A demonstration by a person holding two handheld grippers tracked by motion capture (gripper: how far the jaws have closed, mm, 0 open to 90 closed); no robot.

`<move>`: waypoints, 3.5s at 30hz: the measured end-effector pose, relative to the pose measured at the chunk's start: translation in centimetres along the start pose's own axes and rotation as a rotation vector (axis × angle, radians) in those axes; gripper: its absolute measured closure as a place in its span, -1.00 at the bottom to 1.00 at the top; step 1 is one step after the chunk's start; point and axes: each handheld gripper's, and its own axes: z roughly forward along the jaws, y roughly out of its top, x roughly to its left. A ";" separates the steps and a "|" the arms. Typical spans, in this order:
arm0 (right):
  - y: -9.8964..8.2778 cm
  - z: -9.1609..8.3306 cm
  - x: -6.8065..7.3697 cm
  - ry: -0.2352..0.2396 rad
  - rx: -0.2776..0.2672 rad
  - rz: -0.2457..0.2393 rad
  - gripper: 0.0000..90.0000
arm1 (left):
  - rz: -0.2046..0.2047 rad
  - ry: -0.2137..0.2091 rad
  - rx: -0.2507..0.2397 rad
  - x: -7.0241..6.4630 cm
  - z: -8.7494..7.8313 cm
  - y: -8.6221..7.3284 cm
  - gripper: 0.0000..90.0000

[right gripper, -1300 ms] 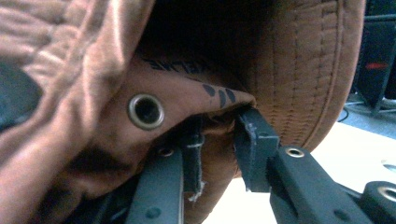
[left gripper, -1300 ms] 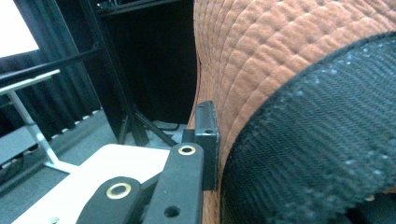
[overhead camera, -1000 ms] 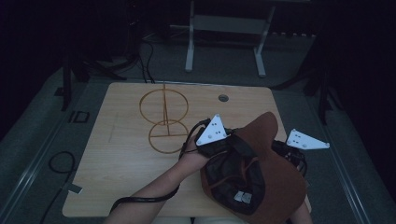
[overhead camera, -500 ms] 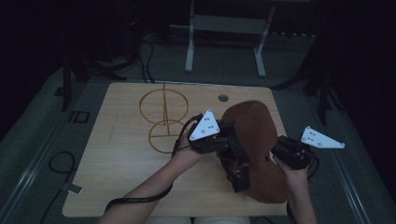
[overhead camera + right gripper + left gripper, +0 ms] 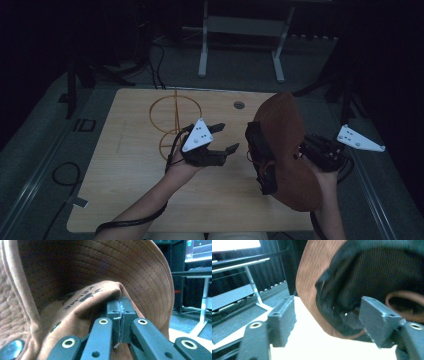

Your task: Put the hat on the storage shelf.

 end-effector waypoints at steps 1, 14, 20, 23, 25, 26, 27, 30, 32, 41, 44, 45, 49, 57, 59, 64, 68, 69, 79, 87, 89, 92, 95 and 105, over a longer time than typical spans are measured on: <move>0.2 0.1 0.0 -0.003 -0.004 0.000 0.98 | 0.000 0.002 0.002 0.0 -0.4 -0.3 -0.46; 3.3 4.2 -0.9 -0.052 -0.037 -0.002 0.98 | 0.008 0.112 0.097 0.0 -5.5 -4.7 -0.88; 4.2 6.9 -1.4 -0.067 -0.017 0.001 0.98 | -0.052 0.171 0.114 0.7 -8.6 -7.6 -0.88; 4.3 7.8 -1.6 -0.064 -0.014 0.008 0.98 | -0.075 0.188 0.115 1.0 -9.5 -8.6 -0.88; 4.4 9.3 -1.6 -0.062 -0.007 0.013 0.98 | -0.077 0.217 0.117 1.1 -10.4 -9.4 -0.87; 4.5 9.9 -1.6 -0.062 -0.003 0.009 0.98 | -0.080 0.248 0.122 1.2 -11.2 -10.3 -0.87; 4.6 10.4 -1.5 -0.064 0.001 0.004 0.98 | -0.085 0.260 0.123 1.3 -11.6 -10.8 -0.87; 4.9 12.3 -1.3 -0.058 0.014 -0.009 0.98 | -0.105 0.282 0.124 1.4 -12.3 -11.7 -0.87; 5.2 13.5 -1.0 -0.050 0.022 -0.015 0.98 | -0.129 0.307 0.133 1.4 -13.1 -13.2 -0.87; 7.1 18.9 1.1 -0.037 0.021 -0.081 0.98 | -0.157 0.358 0.144 1.1 -14.3 -16.1 -0.87; 7.6 21.2 2.6 -0.022 0.036 -0.117 0.98 | -0.160 0.367 0.153 1.1 -14.3 -16.5 -0.87; 7.7 21.9 3.0 -0.015 0.044 -0.123 0.98 | -0.157 0.370 0.155 1.2 -14.4 -16.7 -0.87; 7.1 25.1 4.6 0.050 0.078 -0.106 0.98 | -0.185 0.371 0.141 1.3 -14.8 -17.0 -0.87; 3.4 29.9 6.6 0.174 0.241 -0.063 0.98 | -0.207 0.377 0.126 1.5 -15.1 -17.3 -0.87; 2.6 30.6 6.9 0.175 0.279 -0.065 0.98 | -0.206 0.377 0.125 1.5 -15.2 -17.3 -0.87; 0.8 32.1 7.2 0.174 0.356 -0.067 0.97 | -0.210 0.372 0.128 1.5 -15.1 -17.4 -0.87; 0.1 32.4 7.1 0.180 0.373 -0.058 0.91 | -0.228 0.370 0.126 1.3 -15.0 -17.8 -0.87; 0.0 32.5 7.1 0.186 0.380 -0.054 0.84 | -0.228 0.368 0.129 1.2 -15.0 -17.9 -0.87; -0.5 31.9 7.3 0.225 0.376 -0.036 0.00 | -0.229 0.370 0.133 0.9 -14.9 -18.1 -0.87; 0.7 29.3 6.7 0.221 0.378 -0.052 -0.38 | -0.233 0.379 0.133 1.0 -14.9 -18.2 -0.87; 0.6 28.6 6.4 0.217 0.371 -0.044 -0.49 | -0.230 0.379 0.134 1.0 -14.9 -18.2 -0.87; 0.2 27.6 5.9 0.216 0.379 -0.042 -0.65 | -0.230 0.384 0.144 0.9 -14.7 -18.3 -0.87; -0.4 26.7 5.4 0.232 0.387 -0.058 -0.69 | -0.227 0.393 0.148 0.8 -14.6 -18.3 -0.87; -1.7 24.1 4.4 0.183 0.443 -0.111 -0.69 | -0.231 0.407 0.161 0.6 -14.3 -18.6 -0.87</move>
